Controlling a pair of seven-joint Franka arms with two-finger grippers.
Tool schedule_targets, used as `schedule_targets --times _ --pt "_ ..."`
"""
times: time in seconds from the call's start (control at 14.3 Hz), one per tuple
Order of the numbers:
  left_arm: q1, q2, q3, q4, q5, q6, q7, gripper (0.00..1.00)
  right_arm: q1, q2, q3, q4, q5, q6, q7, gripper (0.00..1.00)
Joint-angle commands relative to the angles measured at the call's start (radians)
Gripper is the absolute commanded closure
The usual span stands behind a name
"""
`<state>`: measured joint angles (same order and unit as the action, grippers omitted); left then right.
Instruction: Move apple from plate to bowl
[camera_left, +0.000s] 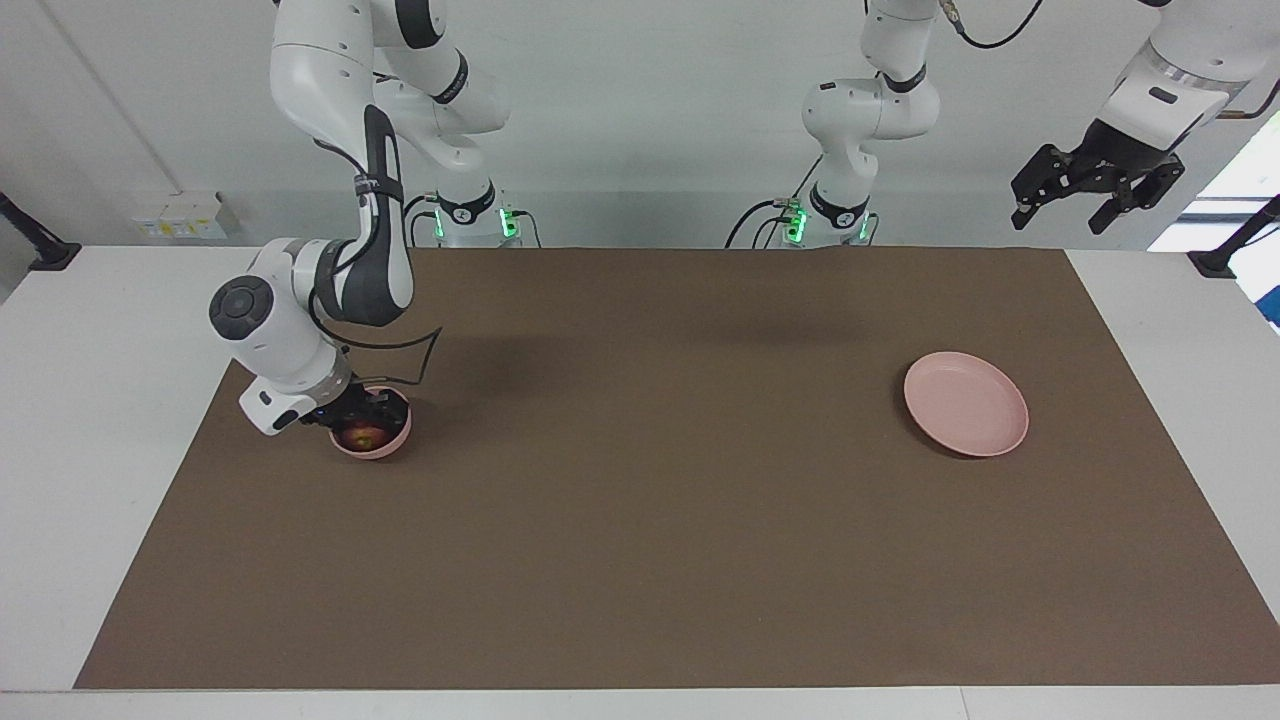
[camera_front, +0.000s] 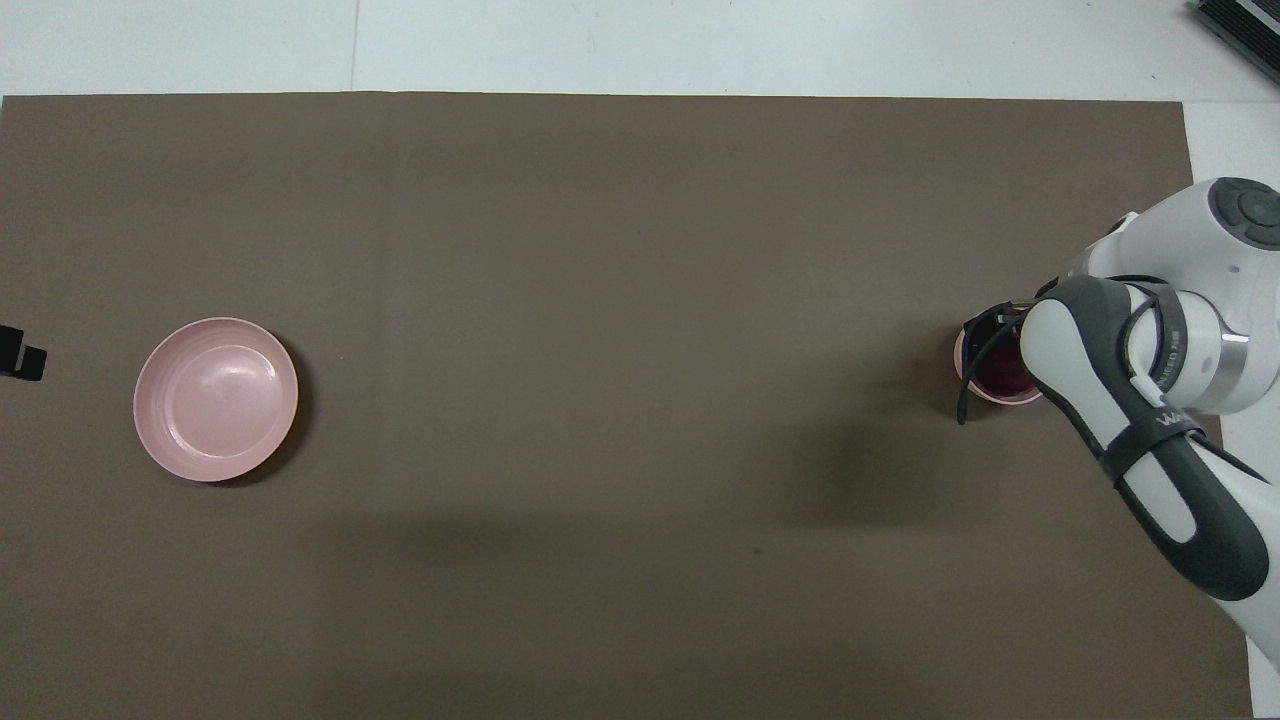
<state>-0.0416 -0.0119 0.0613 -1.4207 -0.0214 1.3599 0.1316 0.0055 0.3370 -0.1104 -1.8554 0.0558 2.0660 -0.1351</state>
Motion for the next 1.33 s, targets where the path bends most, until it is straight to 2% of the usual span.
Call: schedule_targets --times 0.0,0.42,0.7,0.91,1.26 --pt "0.005 -0.023 -0.001 -0.027 -0.008 -0.004 -0.009 0.00 -0.009 -0.035 0.011 0.015 -0.011 -0.055 0.029 0.00" --pt "0.005 -0.023 -0.001 -0.027 -0.008 -0.004 -0.009 0.00 0.010 -0.157 0.011 0.015 -0.050 -0.138 0.048 0.00" --pt "0.005 -0.023 -0.001 -0.027 -0.008 -0.004 -0.009 0.00 0.047 -0.240 0.011 0.016 -0.079 -0.188 0.126 0.00" --pt "0.005 -0.023 -0.001 -0.027 -0.008 -0.004 -0.009 0.00 0.033 -0.309 0.011 0.094 -0.080 -0.315 0.127 0.00" --pt "0.005 -0.023 -0.001 -0.027 -0.008 -0.004 -0.009 0.00 0.031 -0.375 0.011 0.208 -0.080 -0.486 0.127 0.00"
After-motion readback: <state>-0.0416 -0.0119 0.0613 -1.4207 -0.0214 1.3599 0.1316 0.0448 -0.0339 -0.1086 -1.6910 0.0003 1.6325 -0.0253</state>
